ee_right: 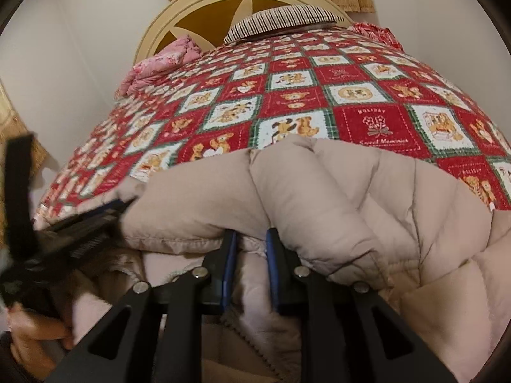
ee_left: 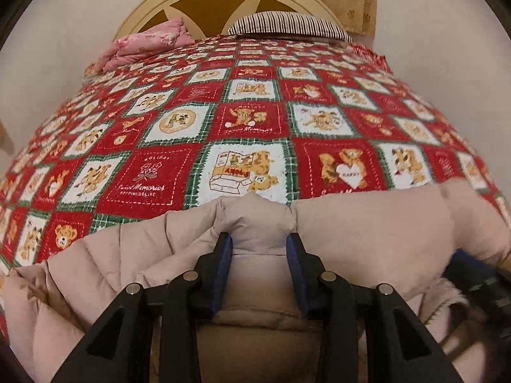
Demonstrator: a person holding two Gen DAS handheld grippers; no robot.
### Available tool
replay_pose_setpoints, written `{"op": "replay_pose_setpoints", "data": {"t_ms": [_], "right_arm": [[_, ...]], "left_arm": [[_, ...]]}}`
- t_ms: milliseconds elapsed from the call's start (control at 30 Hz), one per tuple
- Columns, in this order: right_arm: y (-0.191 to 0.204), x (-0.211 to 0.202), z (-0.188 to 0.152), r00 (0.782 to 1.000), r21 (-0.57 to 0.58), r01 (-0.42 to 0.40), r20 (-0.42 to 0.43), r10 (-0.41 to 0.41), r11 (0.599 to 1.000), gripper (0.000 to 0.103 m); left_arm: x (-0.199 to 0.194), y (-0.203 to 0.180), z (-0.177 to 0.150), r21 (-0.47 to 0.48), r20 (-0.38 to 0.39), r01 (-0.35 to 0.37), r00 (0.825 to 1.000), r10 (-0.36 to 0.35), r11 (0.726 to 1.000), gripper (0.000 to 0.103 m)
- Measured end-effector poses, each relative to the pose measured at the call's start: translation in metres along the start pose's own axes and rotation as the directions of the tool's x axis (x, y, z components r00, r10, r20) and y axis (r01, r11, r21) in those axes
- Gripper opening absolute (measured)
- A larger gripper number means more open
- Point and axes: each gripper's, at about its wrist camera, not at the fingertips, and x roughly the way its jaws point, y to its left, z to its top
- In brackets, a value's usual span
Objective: Fold large clothes
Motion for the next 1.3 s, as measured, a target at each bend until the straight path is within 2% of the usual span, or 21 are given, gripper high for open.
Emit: {"op": "replay_pose_setpoints", "data": {"t_ms": [33,67,100,167,200,233,267,300,333,400,467,567,667,767,833,933,1000,1067,1167,1233,1300], "right_arm": [[-0.004,-0.006,0.002,1.0,0.039,-0.017,0.001,0.017,0.999,0.021],[-0.007,-0.013,0.003,0.999,0.074,-0.031,0.013,0.03,0.997,0.026],[-0.011,-0.025,0.007,0.997,0.118,-0.063,0.052,0.058,0.991,0.028],[-0.01,-0.045,0.018,0.991,0.144,-0.07,0.127,0.052,0.987,0.028],[-0.006,-0.048,0.024,0.99,0.13,-0.057,0.139,0.038,0.99,0.029],[0.0,-0.048,0.031,0.99,0.108,-0.031,0.142,0.015,0.994,0.034],[0.008,-0.04,0.04,0.994,0.065,0.005,0.11,-0.012,0.998,0.045],[0.014,-0.03,0.044,0.996,0.027,0.05,0.071,-0.052,0.998,0.048],[0.017,-0.021,0.046,0.995,0.002,0.094,0.04,-0.094,0.996,0.049],[0.017,0.004,0.041,0.978,-0.061,0.203,-0.03,-0.205,0.977,0.046],[0.01,0.018,0.028,0.979,-0.093,0.192,-0.053,-0.198,0.977,0.046],[0.008,0.018,0.02,0.976,-0.104,0.213,-0.025,-0.216,0.972,0.046],[0.016,0.022,0.016,0.96,-0.157,0.277,-0.001,-0.281,0.948,0.046],[0.021,0.027,0.015,0.95,-0.185,0.308,0.003,-0.312,0.933,0.046],[0.018,0.026,0.015,0.955,-0.176,0.294,0.008,-0.297,0.94,0.046],[0.011,0.025,0.013,0.967,-0.141,0.253,0.011,-0.254,0.957,0.046],[0.012,0.025,0.013,0.968,-0.141,0.251,0.016,-0.251,0.958,0.046],[0.011,0.024,0.013,0.969,-0.136,0.246,0.019,-0.246,0.96,0.046],[0.011,0.023,0.013,0.972,-0.127,0.237,0.022,-0.236,0.963,0.046],[0.01,0.023,0.013,0.973,-0.123,0.233,0.024,-0.232,0.965,0.046],[0.01,0.023,0.012,0.972,-0.126,0.235,0.022,-0.234,0.964,0.046]], "left_arm": [[0.001,0.0,0.0,0.002,-0.002,-0.003,1.0,0.003,1.0,0.037],[0.003,0.0,0.002,0.0,-0.004,-0.003,1.0,0.003,1.0,0.037],[0.002,0.001,0.002,-0.001,-0.004,-0.003,1.0,0.003,1.0,0.037],[0.002,0.0,0.001,0.004,-0.004,-0.008,1.0,0.008,1.0,0.037],[0.002,0.0,0.001,0.007,-0.004,-0.011,1.0,0.011,1.0,0.037],[0.002,-0.001,0.001,0.011,-0.004,-0.017,1.0,0.017,1.0,0.037],[0.002,-0.002,0.0,0.017,-0.004,-0.022,1.0,0.022,1.0,0.037],[0.002,-0.002,0.0,0.019,-0.004,-0.024,1.0,0.025,1.0,0.037],[0.002,-0.002,0.001,0.019,-0.004,-0.023,1.0,0.023,1.0,0.037],[0.001,-0.002,0.001,0.015,0.001,-0.016,1.0,0.016,1.0,0.038],[0.001,-0.003,0.001,0.016,0.001,-0.015,1.0,0.015,1.0,0.038],[0.001,-0.004,0.0,0.025,0.002,-0.025,1.0,0.025,0.999,0.038],[0.0,-0.004,0.001,0.031,0.0,-0.031,1.0,0.031,0.999,0.038],[-0.002,-0.008,0.001,0.049,-0.001,-0.049,0.999,0.049,0.998,0.038],[-0.004,-0.01,0.003,0.058,-0.001,-0.051,0.999,0.051,0.997,0.038],[-0.024,-0.01,0.01,0.056,0.03,0.013,0.999,-0.015,0.998,0.038],[-0.048,-0.011,0.018,0.012,0.093,0.124,0.988,-0.125,0.992,0.038],[-0.056,-0.021,0.024,-0.008,0.104,0.204,0.974,-0.202,0.979,0.038],[-0.037,-0.042,0.022,0.013,0.014,0.234,0.972,-0.234,0.972,0.038],[-0.013,-0.052,0.007,0.042,-0.061,0.201,0.978,-0.198,0.979,0.038],[-0.005,-0.043,0.005,-0.023,-0.064,0.229,0.971,-0.23,0.973,0.038]]}}
